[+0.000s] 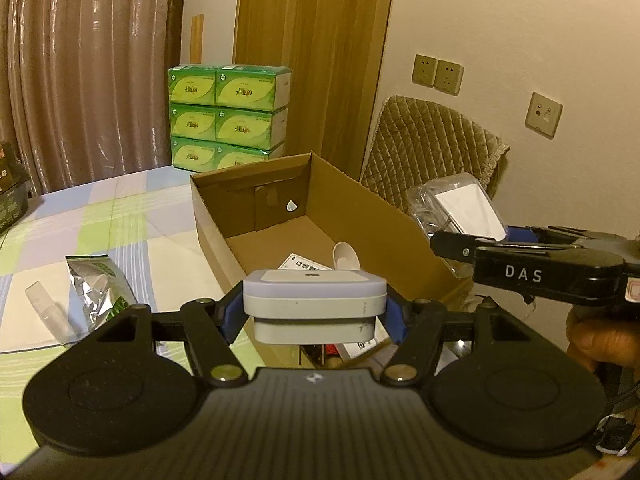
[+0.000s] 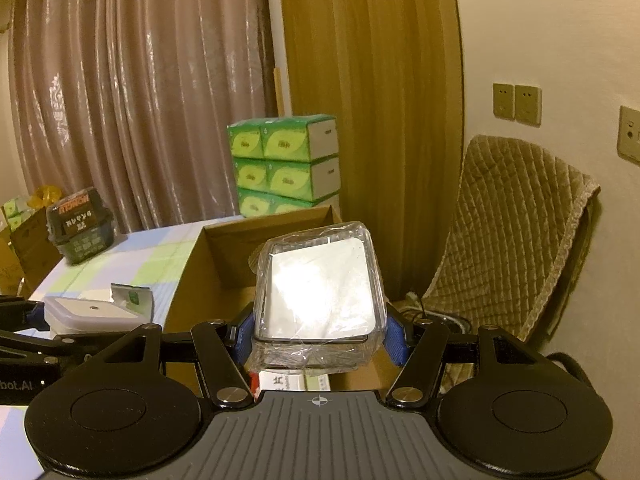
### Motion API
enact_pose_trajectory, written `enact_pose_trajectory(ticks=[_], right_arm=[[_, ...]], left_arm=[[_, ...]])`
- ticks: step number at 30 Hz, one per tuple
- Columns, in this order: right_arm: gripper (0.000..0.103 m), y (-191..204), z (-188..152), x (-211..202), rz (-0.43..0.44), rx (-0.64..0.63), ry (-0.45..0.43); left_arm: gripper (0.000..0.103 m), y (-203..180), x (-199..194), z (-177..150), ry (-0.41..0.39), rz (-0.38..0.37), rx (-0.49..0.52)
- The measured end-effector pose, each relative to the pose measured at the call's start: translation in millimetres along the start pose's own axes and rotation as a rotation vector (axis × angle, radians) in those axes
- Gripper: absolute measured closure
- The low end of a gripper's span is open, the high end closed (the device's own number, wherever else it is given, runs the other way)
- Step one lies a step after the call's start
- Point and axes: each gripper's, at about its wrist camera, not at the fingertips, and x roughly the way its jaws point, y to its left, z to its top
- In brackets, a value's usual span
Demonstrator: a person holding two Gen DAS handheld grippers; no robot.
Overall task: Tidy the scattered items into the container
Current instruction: 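Open the left gripper dropping the plug adapter while the right releases the clear box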
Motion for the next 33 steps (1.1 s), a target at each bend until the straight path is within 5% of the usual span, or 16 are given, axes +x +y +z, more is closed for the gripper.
enact_pose_trajectory(ticks=[33], right_arm=[[0.043,-13.4,33.4,101.2,0.019,-0.107,0.055]], left_arm=[[0.04,16.2,98.1,38.1,0.019,0.006,-0.103]])
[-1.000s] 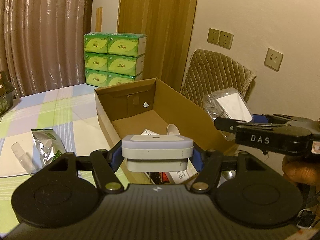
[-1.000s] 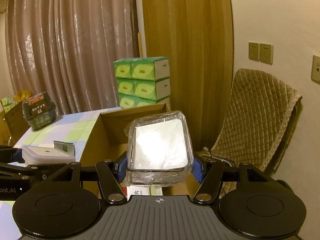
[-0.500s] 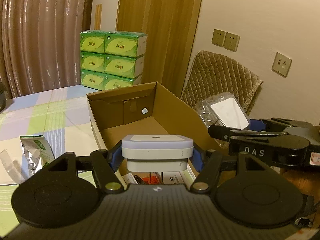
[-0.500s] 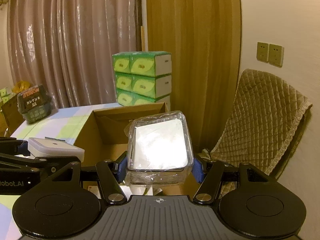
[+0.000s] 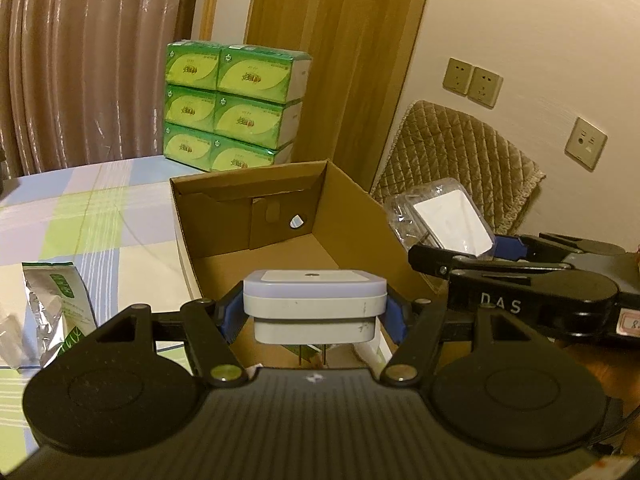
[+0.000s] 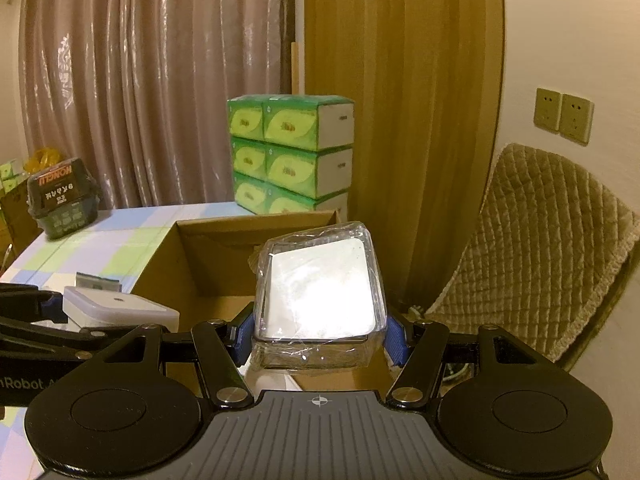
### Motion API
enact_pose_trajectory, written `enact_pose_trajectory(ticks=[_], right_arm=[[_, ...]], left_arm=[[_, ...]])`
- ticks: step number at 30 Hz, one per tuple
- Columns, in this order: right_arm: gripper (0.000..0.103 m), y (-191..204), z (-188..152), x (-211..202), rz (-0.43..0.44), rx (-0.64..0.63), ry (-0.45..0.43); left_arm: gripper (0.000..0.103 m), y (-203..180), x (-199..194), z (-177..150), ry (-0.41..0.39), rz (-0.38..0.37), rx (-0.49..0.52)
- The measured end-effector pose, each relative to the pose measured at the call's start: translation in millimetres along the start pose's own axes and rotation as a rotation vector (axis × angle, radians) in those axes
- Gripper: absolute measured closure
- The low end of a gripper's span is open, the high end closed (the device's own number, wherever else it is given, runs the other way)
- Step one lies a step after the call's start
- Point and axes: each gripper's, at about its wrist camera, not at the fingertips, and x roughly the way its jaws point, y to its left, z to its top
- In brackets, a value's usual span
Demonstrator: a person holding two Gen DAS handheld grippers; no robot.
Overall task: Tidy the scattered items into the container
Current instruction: 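Open the left gripper dropping the plug adapter while the right releases the clear box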
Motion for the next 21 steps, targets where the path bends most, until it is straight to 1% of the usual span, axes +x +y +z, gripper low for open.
enact_pose_trajectory(ticks=[6,14,15,16,17,21], right_arm=[[0.043,-0.5,5.4,16.1,0.002,-0.007,0.01],[0.043,-0.4,3.7,23.4,-0.001,-0.008,0.02],[0.043,-1.2,3.3,23.6,-0.005,-0.005,0.021],[0.043,-1.9,2.9,23.7,-0.006,-0.004,0.021],[0.043,-2.3,2.8,23.7,-0.008,-0.006,0.022],[0.043,-1.9,2.4,22.6,-0.012,-0.01,0.022]], left_arm=[[0.04,5.1,13.8,3.9,0.003,0.008,-0.019],[0.04,6.2,23.5,6.8,-0.008,0.016,-0.041],[0.037,7.0,24.2,6.9,-0.007,0.015,-0.047],[0.026,8.1,24.4,6.8,-0.007,0.022,-0.051],[0.021,8.8,23.4,6.5,-0.011,0.033,-0.051],[0.021,10.1,16.4,3.2,-0.018,0.038,-0.031]])
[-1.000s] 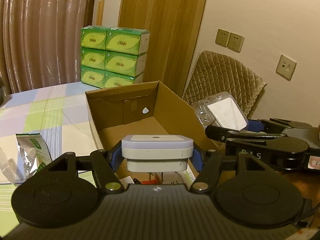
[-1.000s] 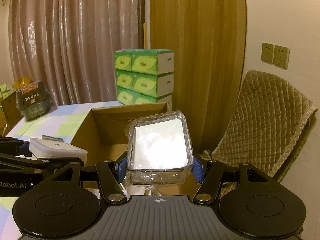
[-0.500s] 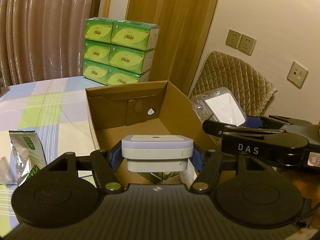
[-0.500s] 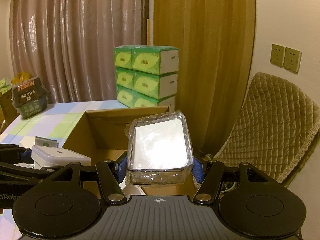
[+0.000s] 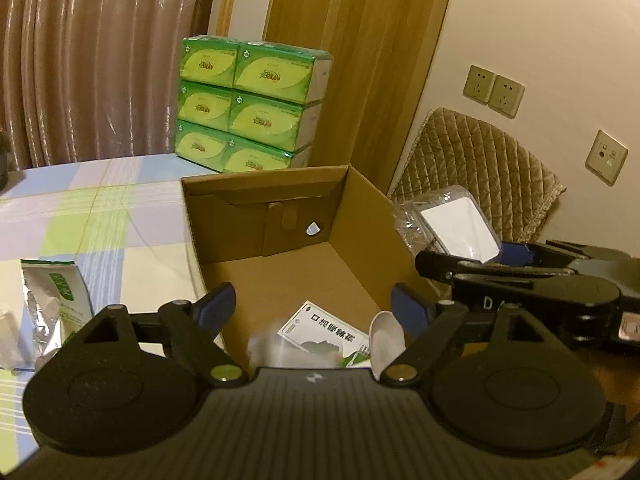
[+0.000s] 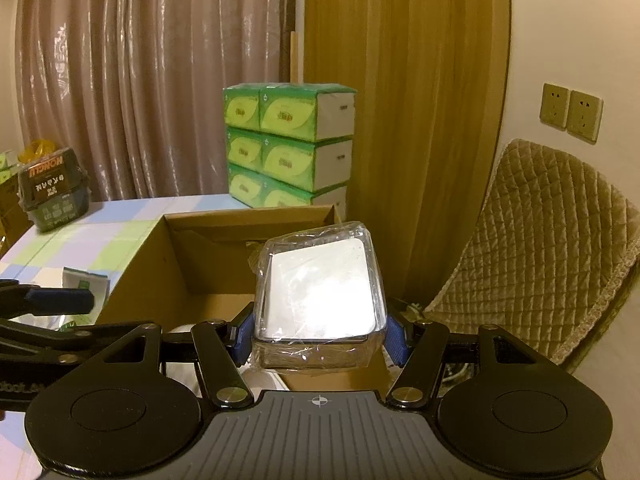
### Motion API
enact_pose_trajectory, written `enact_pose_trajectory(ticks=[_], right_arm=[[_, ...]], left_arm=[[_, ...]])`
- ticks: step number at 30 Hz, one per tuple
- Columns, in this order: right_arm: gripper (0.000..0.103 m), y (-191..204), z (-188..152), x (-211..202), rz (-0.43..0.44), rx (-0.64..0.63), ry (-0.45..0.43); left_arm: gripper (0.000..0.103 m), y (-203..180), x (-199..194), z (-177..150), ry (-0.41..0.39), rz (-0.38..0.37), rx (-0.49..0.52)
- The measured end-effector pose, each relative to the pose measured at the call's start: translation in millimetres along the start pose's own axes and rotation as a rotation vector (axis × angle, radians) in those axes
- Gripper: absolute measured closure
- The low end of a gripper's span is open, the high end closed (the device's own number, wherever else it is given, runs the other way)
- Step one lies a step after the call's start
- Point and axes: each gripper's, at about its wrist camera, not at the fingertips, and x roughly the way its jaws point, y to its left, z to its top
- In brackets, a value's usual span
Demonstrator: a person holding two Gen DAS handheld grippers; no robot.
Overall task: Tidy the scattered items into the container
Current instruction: 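Open the left gripper dropping the plug adapter while the right releases the clear box, then withdraw both open grippers from the cardboard box back over the table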
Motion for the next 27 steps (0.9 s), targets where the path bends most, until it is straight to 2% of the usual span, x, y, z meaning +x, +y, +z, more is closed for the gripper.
enact_pose_trajectory(ticks=[15,27], right_arm=[[0.043,5.8,3.5,-1.7,0.008,-0.012,-0.002],[0.043,11.4,8.1,14.7,0.02,-0.031,0.023]], left_arm=[[0.021,9.9,-16.8,-6.9,-0.007,0.023,-0.001],[0.022,13.7,-20.8,-10.2,-0.01,0.03,-0.006]])
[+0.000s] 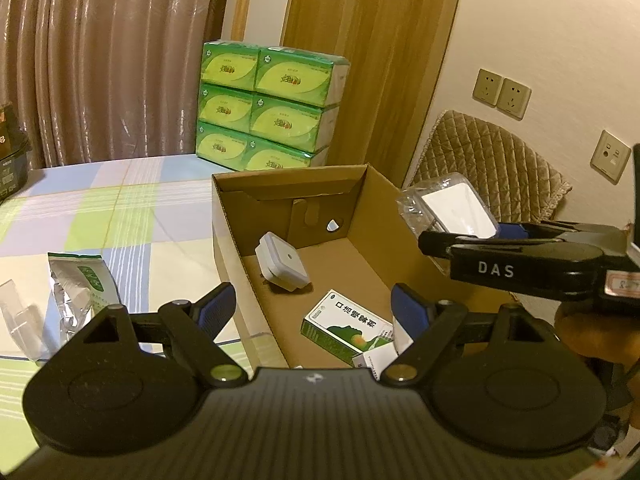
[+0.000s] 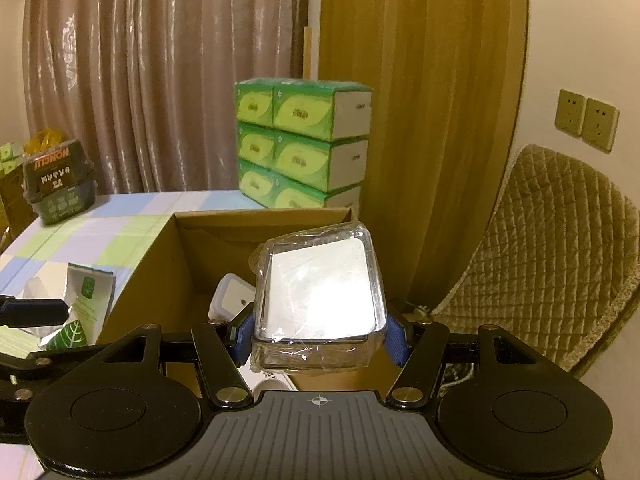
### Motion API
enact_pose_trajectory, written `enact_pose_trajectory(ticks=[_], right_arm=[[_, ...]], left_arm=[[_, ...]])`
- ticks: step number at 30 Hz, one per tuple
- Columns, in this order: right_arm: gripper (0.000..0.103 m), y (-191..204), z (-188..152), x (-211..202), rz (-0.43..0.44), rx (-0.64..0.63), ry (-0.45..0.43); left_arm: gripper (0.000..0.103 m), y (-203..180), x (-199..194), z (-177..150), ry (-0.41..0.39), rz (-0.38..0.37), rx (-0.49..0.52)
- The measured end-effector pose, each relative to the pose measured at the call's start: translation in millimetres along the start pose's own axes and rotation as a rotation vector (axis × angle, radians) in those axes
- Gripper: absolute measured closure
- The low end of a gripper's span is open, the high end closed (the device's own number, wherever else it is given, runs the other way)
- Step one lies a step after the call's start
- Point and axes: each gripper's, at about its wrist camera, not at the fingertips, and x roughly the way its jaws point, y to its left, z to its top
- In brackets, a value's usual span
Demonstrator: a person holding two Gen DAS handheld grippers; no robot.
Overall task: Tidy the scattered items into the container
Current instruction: 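Withdraw both open grippers from the cardboard box back over the table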
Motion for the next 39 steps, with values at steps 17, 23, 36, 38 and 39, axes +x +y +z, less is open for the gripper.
enact_pose_trajectory(ticks=[17,23,36,38,39], right_arm=[[0.016,-3.0,12.9,16.0,0.025,0.007,-0.044],[0.016,-7.1,6.7,-0.4,0.013,0.035,-0.049],[0.011,11.2,-20.6,-74.4,0.039,0.111,-0.045],[0.01,22.1,-26.3,-87.9,0.054,0.103,-0.046],[0.009,28.2,-28.7,-92.8,0.062,0.096,-0.043]], left_arm=[[0.022,14.7,-4.7,-6.5,-0.001,0.022,-0.027],[0.022,17.1,-10.6,-9.0,0.001,0.022,-0.033],[0.019,35.8,-56.0,-28.3,-0.009,0.074,-0.061],[0.019,43.6,-66.7,-35.4,-0.005,0.093,-0.071],[0.019,46.8,-71.9,-38.1,-0.005,0.101,-0.077]])
